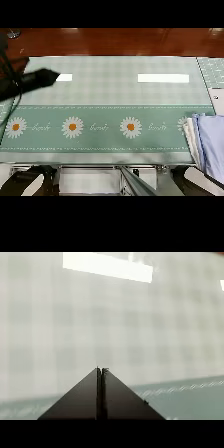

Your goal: Fold the shirts.

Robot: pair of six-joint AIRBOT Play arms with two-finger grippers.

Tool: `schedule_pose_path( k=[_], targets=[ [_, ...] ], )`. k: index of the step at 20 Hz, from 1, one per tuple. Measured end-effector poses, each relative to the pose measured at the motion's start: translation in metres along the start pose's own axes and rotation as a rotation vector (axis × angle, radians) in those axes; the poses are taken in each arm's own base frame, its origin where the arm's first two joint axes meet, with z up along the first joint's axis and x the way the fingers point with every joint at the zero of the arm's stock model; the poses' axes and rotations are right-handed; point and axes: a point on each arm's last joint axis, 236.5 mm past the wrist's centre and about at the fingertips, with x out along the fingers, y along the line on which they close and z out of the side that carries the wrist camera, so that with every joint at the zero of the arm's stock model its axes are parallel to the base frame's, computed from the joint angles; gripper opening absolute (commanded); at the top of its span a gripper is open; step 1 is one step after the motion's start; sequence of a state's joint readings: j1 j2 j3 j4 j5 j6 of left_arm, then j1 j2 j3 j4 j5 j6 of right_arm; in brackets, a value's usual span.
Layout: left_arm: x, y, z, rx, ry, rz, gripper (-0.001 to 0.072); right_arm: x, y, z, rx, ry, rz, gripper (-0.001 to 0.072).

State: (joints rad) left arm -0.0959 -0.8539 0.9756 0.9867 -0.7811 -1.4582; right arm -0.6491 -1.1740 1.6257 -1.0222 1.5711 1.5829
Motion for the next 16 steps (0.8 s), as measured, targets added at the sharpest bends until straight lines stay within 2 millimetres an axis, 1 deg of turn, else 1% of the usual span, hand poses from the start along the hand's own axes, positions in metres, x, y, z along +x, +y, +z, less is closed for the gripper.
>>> schedule_pose_path(
  k=[1, 2, 3, 4, 5, 6, 7, 8, 9, 10, 12, 14, 16],
  targets=[
    [0.001, -0.012, 0.016, 0.038, 0.008, -0.014, 0.0027, 0.017, 0.031, 0.002, -0.089, 0.019, 0.051, 0.0037],
    [0.006, -0.022, 0.028, 0.071, 0.026, -0.019, 0.0027, 0.037, 0.062, -0.003, -0.184, 0.048, 0.09, 0.0037],
    [0.013, -0.026, 0.027, 0.093, 0.07, -0.013, 0.0027, 0.058, 0.084, -0.013, -0.267, 0.081, 0.099, 0.0037],
    [0.024, -0.027, 0.022, 0.104, 0.118, 0.0, 0.0027, 0.084, 0.101, -0.029, -0.35, 0.128, 0.086, 0.0037],
    [0.034, -0.024, 0.01, 0.11, 0.177, 0.018, 0.0028, 0.107, 0.113, -0.046, -0.418, 0.17, 0.067, 0.0037],
    [0.046, -0.015, -0.006, 0.112, 0.246, 0.049, 0.0028, 0.132, 0.119, -0.066, -0.478, 0.22, 0.041, 0.0037],
    [0.054, -0.006, -0.023, 0.113, 0.305, 0.076, 0.0028, 0.153, 0.118, -0.085, -0.522, 0.264, 0.011, 0.0036],
    [0.063, 0.006, -0.037, 0.114, 0.352, 0.109, 0.0027, 0.175, 0.112, -0.106, -0.549, 0.312, -0.021, 0.0037],
    [0.068, 0.021, -0.056, 0.113, 0.415, 0.152, 0.0028, 0.194, 0.102, -0.123, -0.563, 0.353, -0.055, 0.0037],
    [0.07, 0.034, -0.067, 0.108, 0.452, 0.19, 0.0028, 0.208, 0.091, -0.138, -0.565, 0.383, -0.082, 0.0036],
    [0.072, 0.051, -0.079, 0.088, 0.49, 0.243, 0.0029, 0.226, 0.07, -0.159, -0.572, 0.431, -0.133, 0.0036],
    [0.072, 0.06, -0.085, 0.08, 0.509, 0.272, 0.0029, 0.234, 0.057, -0.169, -0.581, 0.455, -0.168, 0.0037],
    [0.072, 0.065, -0.088, 0.076, 0.523, 0.29, 0.0029, 0.237, 0.049, -0.175, -0.59, 0.469, -0.19, 0.0037]
  ],
)
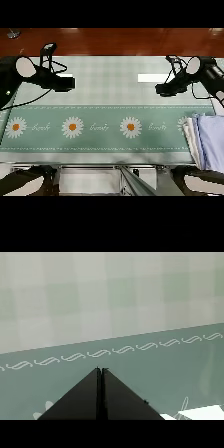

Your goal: Fold the shirts.

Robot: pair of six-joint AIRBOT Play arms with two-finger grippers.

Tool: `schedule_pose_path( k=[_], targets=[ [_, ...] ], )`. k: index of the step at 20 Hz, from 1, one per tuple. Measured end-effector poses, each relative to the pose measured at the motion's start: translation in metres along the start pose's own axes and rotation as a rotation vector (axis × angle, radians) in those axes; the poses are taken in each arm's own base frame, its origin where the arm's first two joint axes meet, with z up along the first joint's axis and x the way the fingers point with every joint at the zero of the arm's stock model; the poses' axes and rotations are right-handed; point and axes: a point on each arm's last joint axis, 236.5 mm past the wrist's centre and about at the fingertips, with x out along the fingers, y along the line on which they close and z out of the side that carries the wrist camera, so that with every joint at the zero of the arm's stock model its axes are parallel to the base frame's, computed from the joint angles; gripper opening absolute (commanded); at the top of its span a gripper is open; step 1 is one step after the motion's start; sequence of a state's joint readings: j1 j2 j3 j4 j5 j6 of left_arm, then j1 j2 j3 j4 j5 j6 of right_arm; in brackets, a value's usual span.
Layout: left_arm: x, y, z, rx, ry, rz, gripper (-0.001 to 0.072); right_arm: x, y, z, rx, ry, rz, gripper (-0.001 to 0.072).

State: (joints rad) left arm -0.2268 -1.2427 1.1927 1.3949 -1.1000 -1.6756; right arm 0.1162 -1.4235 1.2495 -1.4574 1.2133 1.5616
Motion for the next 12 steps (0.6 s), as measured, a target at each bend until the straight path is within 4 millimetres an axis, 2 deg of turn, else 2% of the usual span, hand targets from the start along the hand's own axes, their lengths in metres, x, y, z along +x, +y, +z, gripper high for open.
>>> schedule_pose_path(
  k=[12],
  targets=[
    [0.0073, 0.006, -0.0048, -0.009, 0.026, 0.022, 0.0029, 0.008, -0.0059, -0.007, -0.007, 0.021, -0.028, 0.0037]
  ],
)
